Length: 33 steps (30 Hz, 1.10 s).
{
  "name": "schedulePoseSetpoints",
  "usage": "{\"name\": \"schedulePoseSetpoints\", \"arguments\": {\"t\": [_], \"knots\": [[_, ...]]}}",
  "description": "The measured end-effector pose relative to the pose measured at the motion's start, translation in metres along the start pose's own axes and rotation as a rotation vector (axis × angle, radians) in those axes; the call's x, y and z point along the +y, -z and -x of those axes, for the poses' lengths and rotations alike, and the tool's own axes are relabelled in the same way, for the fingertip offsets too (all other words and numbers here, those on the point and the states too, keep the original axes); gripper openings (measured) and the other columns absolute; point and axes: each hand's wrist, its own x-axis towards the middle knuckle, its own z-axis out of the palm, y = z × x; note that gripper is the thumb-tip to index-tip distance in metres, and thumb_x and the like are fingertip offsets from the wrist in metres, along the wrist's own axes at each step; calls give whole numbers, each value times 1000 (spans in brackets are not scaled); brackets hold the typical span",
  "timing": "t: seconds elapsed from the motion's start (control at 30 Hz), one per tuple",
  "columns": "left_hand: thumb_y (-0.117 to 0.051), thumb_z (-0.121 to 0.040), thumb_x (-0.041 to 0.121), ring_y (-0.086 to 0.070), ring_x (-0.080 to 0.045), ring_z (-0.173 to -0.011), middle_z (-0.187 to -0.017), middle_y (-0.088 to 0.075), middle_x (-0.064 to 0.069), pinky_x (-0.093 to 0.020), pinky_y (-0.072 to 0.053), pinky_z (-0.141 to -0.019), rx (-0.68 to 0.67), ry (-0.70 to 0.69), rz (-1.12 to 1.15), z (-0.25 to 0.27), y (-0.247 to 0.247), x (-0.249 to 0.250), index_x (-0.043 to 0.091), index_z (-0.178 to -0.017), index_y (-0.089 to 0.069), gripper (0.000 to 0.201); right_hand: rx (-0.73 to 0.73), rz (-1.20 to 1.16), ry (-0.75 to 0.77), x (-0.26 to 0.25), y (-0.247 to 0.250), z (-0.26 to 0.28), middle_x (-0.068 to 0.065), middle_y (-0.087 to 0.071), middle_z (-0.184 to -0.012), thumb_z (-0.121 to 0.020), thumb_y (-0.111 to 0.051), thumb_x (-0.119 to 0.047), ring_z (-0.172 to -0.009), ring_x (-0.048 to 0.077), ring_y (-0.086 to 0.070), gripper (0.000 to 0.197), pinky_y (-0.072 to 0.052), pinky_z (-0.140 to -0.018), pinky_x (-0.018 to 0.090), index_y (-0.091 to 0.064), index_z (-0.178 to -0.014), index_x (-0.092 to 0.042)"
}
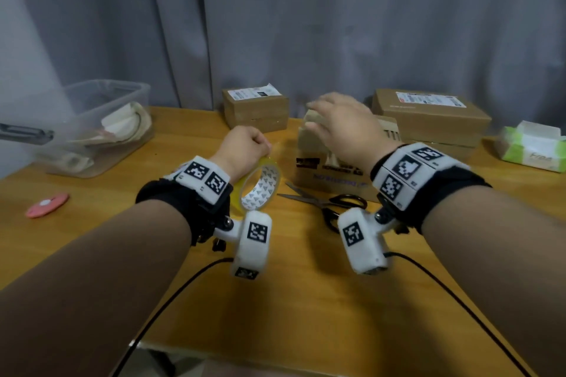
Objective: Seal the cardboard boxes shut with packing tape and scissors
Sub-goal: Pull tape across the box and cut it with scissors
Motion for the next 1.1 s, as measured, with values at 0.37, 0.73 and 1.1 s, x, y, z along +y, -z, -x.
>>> {"name": "schedulePoseSetpoints", "arguments": {"t": [0.37,0.73,1.1], "knots": [[-62,-90,13,-54,-4,-70,-77,-62,7,-20,-40,-64,-68,-2,33,-9,-5,-6,13,-78,-62,12,-85,160,-101,3,-40,-18,6,-59,-127,-97,-37,-53,-115,29,-55,51,-41,-78,34,-49,-134,-21],[-54,-94,13,-51,-11,-80,-89,-58,-8,-5,-38,-63,-102,-190,41,11,7,-16,8,-98,-56,6,-63,-609,-144,-42,-39,2,3,-65,-105,-88,-67,-35,-99,15,-59,46,-48,-95,36,-61,-124,-7],[-53,-94,32,-51,-9,-91,-109,-51,6,-16,-39,-79,-170,-155,-140,33,16,-14,16,-144,-27,58,9,-828,-285,-48,-40,11,-3,-60,-67,-85,-71,-18,-70,13,-58,18,-51,-72,31,-63,-70,-16]]}}
